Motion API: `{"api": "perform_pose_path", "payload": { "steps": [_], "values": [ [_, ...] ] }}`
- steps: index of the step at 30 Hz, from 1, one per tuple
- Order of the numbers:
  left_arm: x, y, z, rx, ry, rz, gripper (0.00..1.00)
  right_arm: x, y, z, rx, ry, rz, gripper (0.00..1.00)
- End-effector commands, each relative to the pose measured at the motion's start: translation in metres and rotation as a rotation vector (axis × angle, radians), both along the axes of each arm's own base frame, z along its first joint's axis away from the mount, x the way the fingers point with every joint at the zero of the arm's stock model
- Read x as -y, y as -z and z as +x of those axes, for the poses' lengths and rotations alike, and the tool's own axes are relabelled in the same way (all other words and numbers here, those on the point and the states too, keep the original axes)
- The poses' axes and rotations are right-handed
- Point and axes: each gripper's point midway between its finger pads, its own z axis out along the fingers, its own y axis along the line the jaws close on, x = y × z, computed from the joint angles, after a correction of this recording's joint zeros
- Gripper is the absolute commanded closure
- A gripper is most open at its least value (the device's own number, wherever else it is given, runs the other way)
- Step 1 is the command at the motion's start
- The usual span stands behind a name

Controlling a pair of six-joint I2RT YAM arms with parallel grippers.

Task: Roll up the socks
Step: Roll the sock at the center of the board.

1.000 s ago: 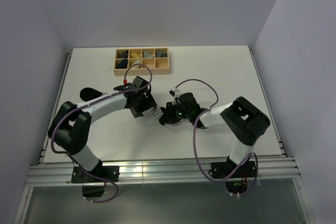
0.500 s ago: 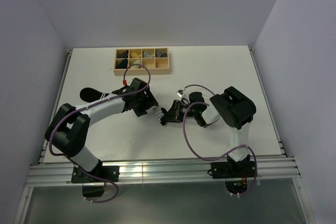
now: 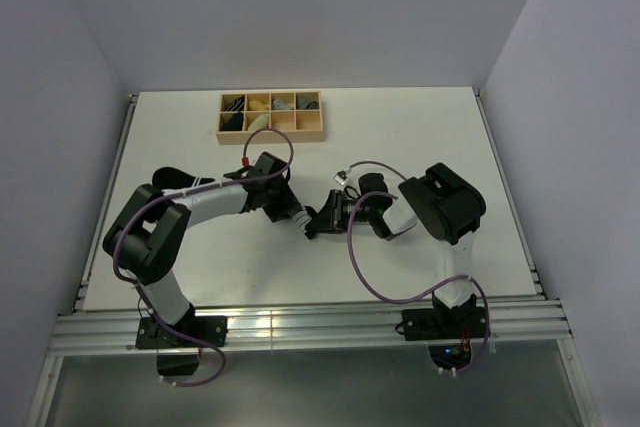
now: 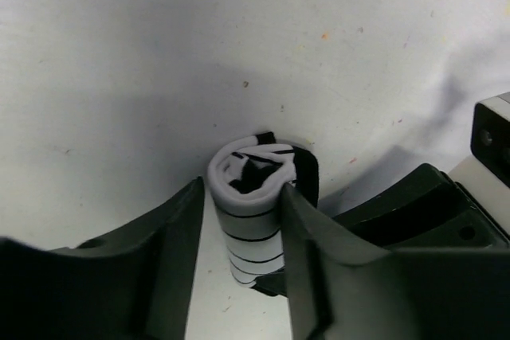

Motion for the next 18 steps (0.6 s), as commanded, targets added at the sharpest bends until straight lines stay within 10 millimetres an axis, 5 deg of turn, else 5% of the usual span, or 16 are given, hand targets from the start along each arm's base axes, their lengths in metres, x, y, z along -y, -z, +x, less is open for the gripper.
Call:
{"api": "perform_pose_path", "payload": {
  "steps": [1, 8, 14, 18],
  "values": [
    [0.004, 0.003, 0.002, -0.001, 0.032, 0.016, 0.55, 0.009, 0.025, -0.005, -0.056, 0.013, -0.091, 0.98],
    [0.006, -0.001, 0.0, -0.013, 0.074, 0.061, 0.99, 0.025, 0.009, 0.007, 0.088, 0.056, -0.247, 0.71],
    [0.001, -0.01, 0.006, 0.02, 0.09, 0.182, 1.0, 0.044, -0.017, 0.021, 0.317, 0.162, -0.476, 0.54],
    [0.003, -0.012, 0.002, 0.012, 0.114, 0.244, 1.0, 0.038, -0.039, 0.027, 0.499, 0.21, -0.609, 0.49]
  ]
}}
